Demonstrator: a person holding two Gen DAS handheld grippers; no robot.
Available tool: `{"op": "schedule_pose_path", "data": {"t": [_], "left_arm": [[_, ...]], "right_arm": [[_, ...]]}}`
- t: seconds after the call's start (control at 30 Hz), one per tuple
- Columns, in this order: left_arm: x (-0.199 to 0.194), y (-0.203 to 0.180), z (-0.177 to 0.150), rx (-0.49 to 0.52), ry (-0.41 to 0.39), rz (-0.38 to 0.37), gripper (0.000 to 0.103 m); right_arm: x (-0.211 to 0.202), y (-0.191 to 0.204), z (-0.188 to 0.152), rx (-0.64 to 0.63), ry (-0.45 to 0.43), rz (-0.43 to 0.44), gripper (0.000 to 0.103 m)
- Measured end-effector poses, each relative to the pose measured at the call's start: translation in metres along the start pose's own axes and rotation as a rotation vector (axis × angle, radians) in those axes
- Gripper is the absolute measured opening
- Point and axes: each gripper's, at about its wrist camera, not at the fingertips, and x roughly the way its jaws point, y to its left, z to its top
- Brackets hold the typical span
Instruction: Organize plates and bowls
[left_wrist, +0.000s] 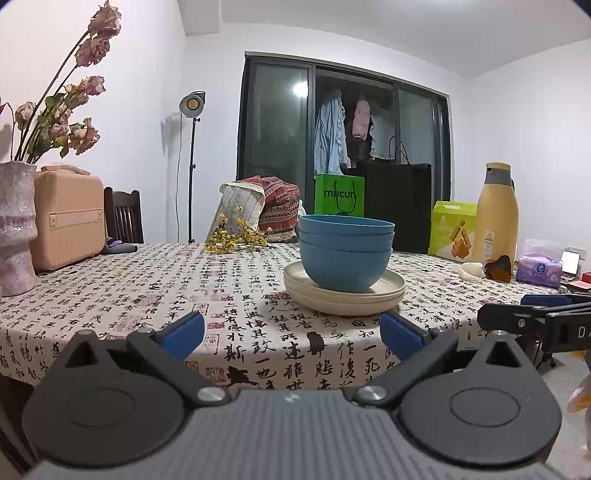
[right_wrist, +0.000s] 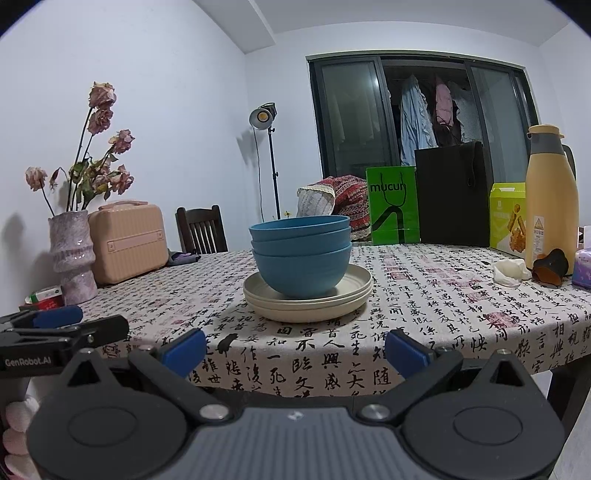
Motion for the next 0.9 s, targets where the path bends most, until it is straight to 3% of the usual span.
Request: {"op": "schedule_pose_path", "data": {"t": [0.9], "left_arm": [[0.0003, -0.0006, -0.0012, 0.000, 0.004, -0.010, 0.103]], "right_arm": [[0.0020, 0.0001, -0.0062, 0.002, 0.009, 0.001, 0.103]]}}
